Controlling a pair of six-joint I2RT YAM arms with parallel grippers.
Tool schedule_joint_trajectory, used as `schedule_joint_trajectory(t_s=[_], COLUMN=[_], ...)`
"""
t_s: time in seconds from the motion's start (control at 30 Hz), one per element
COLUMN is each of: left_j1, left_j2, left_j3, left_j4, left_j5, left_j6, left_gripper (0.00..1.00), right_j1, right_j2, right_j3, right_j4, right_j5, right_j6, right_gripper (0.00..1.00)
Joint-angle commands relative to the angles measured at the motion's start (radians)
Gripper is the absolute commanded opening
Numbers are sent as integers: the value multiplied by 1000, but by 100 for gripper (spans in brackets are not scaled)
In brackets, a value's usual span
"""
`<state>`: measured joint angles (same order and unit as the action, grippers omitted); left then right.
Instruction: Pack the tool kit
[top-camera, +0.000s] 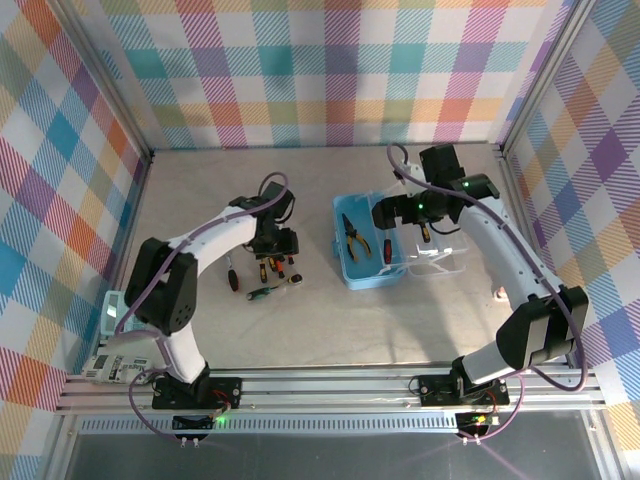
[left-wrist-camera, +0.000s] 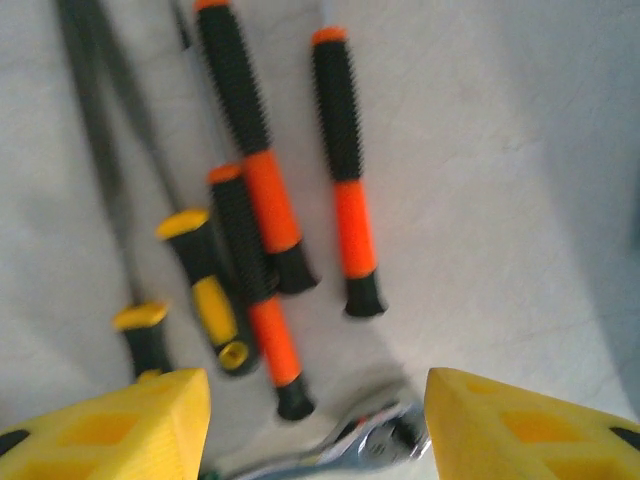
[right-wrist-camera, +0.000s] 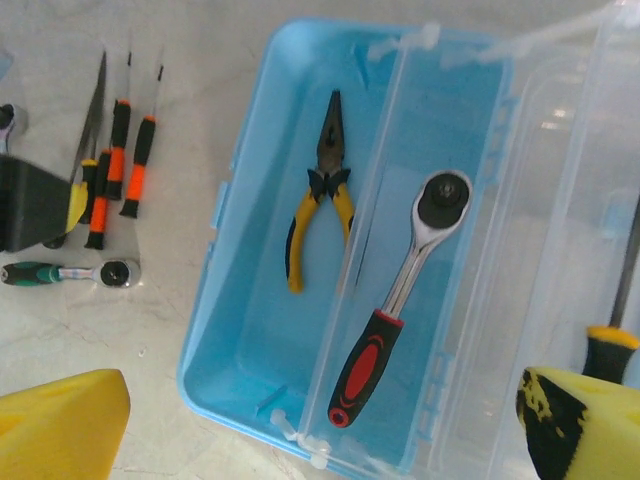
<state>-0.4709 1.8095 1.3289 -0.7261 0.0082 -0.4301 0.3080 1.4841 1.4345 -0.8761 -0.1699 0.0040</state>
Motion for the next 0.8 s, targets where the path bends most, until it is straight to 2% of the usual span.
schedule_joint_trajectory(t_s=[0.0,0.4,0.6,0.77], left_j1=[-2,1,3,9], left_j2=[72,321,367,389], left_j3=[100,330,360,364], left_j4=[3,-67,-94,-88], left_j5=[-24,-126,-191,-182], left_j6=[-21,1,7,10], left_gripper=[53,43,43,42], right_j1=[2,2,1,1], right_j2=[-22,41,65,79], right_j3=[-20,5,11,9], right_j4=[50,61,63,65], right_j5=[-37,-52,-54,-54], right_j6=[31,28,24,25], right_gripper=[99,99,99,99])
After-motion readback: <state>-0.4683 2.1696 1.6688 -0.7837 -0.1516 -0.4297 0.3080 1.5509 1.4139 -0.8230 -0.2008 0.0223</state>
